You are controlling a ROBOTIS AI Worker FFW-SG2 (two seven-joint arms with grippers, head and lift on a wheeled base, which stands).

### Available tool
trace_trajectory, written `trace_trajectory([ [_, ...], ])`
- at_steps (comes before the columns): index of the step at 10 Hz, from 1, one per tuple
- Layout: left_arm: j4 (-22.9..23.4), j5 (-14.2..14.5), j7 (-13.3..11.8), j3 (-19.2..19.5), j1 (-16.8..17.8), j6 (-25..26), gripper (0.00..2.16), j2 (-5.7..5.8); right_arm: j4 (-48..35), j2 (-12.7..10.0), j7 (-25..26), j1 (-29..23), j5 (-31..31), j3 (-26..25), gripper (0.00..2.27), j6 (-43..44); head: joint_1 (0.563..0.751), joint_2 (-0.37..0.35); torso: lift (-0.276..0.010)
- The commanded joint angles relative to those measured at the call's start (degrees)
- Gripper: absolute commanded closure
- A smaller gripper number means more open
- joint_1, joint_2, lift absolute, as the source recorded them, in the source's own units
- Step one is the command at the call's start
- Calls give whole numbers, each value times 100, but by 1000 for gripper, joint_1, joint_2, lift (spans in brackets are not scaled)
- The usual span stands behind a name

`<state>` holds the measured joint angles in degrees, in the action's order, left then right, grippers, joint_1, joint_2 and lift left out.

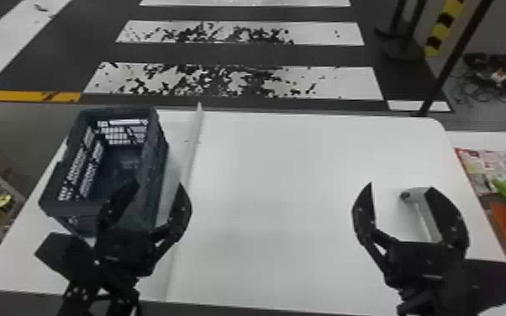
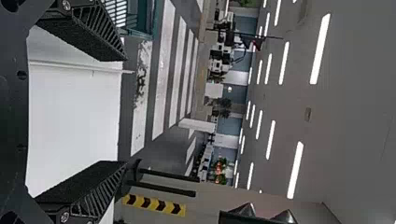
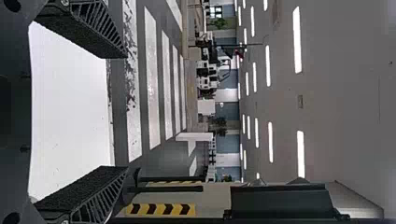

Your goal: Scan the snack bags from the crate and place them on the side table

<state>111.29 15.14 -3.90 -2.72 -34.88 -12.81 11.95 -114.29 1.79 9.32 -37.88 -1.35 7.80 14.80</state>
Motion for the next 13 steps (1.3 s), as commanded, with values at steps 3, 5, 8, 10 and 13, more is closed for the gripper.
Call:
trace_trajectory([
  [3,68,-72,39,-35,-1,118,87,0,20,6,0,-9,-40,11,22,0,695,42,-50],
  [5,68,-81,56,-44,8,153,87,0,29,6,0,-9,-67,29,22,0,695,42,-50],
  [8,33,-81,74,-44,43,153,87,-17,56,6,0,26,-75,46,22,0,695,46,-50],
  [10,15,-81,74,-44,69,153,87,-26,82,6,0,35,-75,37,22,0,695,46,-50],
  [13,-2,-81,74,-53,78,170,87,-26,126,6,0,53,-75,46,22,18,695,45,-50],
])
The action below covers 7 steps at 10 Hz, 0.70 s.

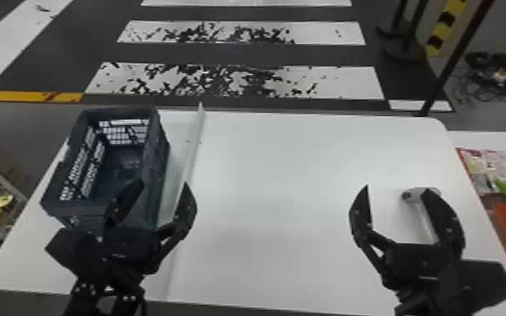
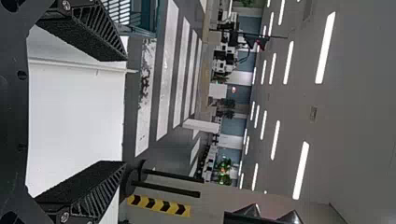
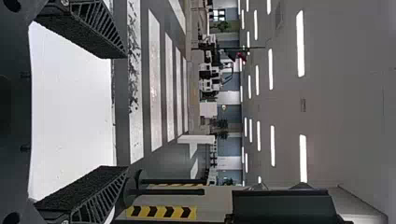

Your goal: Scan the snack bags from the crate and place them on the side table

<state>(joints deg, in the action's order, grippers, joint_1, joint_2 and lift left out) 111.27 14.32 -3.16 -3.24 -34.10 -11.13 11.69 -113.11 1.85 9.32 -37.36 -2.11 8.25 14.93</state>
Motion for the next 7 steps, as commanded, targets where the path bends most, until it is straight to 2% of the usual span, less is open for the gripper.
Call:
trace_trajectory([
  [1,-9,0,0,-1,0,2,87,0,8,0,0,0,0,10,22,22,695,46,-50],
  [7,-18,9,9,-28,0,2,87,-44,8,9,0,-8,0,19,26,40,695,46,-50],
])
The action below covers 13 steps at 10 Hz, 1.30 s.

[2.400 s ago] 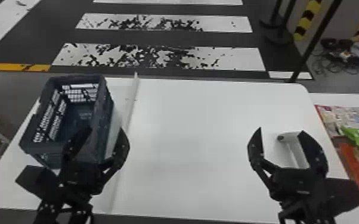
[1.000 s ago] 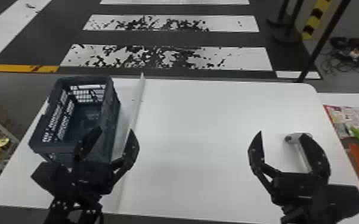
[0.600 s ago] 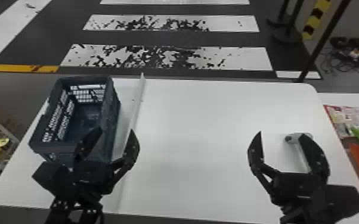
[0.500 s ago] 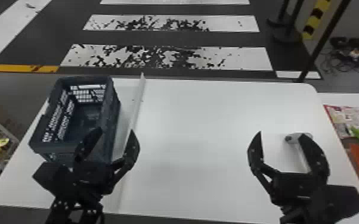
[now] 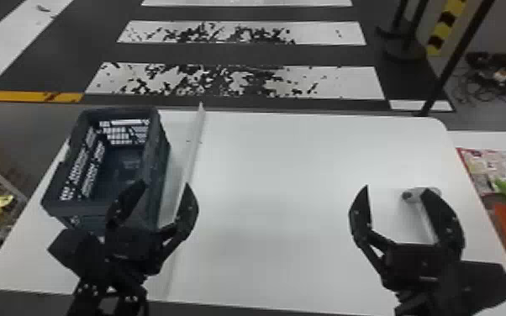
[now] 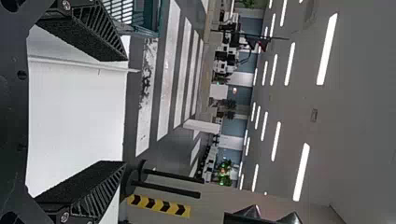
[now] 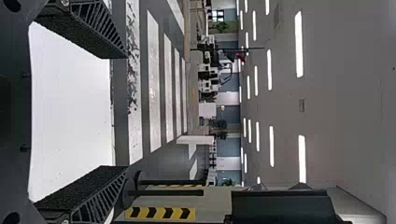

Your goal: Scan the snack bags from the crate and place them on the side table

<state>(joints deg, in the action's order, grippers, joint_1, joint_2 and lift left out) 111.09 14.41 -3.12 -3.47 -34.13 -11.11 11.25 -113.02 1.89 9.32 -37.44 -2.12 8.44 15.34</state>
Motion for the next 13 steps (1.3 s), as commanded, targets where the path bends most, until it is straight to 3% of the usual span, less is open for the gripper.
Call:
trace_trajectory([
  [1,-9,0,5,-14,-6,-18,87,-8,8,4,0,0,1,0,26,17,695,45,-50],
  [13,-88,-9,5,-14,47,0,87,-52,131,4,0,132,1,26,26,17,695,47,-50],
])
